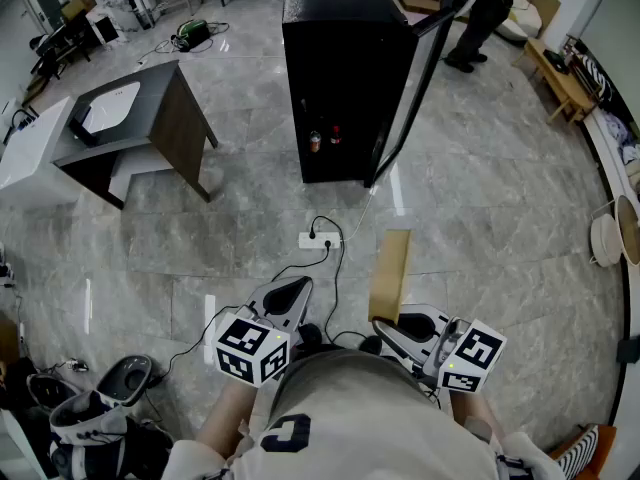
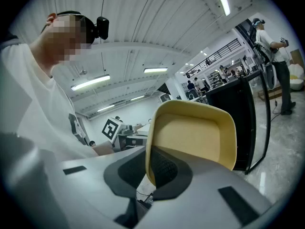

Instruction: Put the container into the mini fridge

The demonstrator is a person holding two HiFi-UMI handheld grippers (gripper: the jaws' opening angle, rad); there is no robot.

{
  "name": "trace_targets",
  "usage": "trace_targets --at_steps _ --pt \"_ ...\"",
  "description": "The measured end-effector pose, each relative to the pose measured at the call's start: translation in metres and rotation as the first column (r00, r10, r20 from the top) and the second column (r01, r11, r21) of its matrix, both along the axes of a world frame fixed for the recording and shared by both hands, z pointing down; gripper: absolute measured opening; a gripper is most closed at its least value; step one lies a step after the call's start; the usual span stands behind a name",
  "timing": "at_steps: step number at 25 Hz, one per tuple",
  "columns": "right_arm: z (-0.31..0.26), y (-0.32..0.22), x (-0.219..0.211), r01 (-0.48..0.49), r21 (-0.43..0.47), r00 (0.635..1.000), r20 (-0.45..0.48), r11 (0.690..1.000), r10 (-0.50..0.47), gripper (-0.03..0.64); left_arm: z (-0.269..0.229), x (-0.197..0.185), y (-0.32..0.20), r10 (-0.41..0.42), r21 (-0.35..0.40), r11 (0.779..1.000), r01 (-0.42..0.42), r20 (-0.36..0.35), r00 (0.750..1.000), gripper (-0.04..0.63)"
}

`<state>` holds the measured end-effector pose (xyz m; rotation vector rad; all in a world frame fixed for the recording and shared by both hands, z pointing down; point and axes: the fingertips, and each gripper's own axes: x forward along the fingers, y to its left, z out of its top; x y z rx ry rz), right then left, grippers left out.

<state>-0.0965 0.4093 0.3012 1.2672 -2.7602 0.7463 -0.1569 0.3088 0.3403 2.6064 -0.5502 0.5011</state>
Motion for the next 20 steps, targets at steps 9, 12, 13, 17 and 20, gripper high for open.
trace_targets --at_steps 9,12,13,17,20 --pt "-0.002 0.019 0.059 0.068 0.025 0.998 0.011 0.997 -0.068 0.032 -0.011 0.063 0.027 -0.012 0.033 0.999 0.011 0.027 1.0 0.055" --pt "0.002 0.026 0.074 0.099 0.027 0.995 0.009 0.995 -0.099 0.032 -0.012 0.078 0.034 -0.024 0.041 0.999 0.022 0.044 0.999 0.055" --pt "0.004 0.028 0.078 0.112 0.025 0.994 0.003 0.993 -0.113 0.034 -0.011 0.082 0.037 -0.029 0.045 0.999 0.027 0.048 0.998 0.055" --pt "0.011 0.036 0.09 0.18 0.029 0.983 -0.053 0.983 -0.178 0.034 -0.009 0.096 0.046 -0.046 0.057 0.997 0.042 0.07 0.997 0.055" --pt "0.016 0.035 0.095 0.214 0.026 0.974 -0.088 0.977 -0.211 0.034 -0.007 0.1 0.048 -0.059 0.066 0.996 0.054 0.087 0.994 0.055"
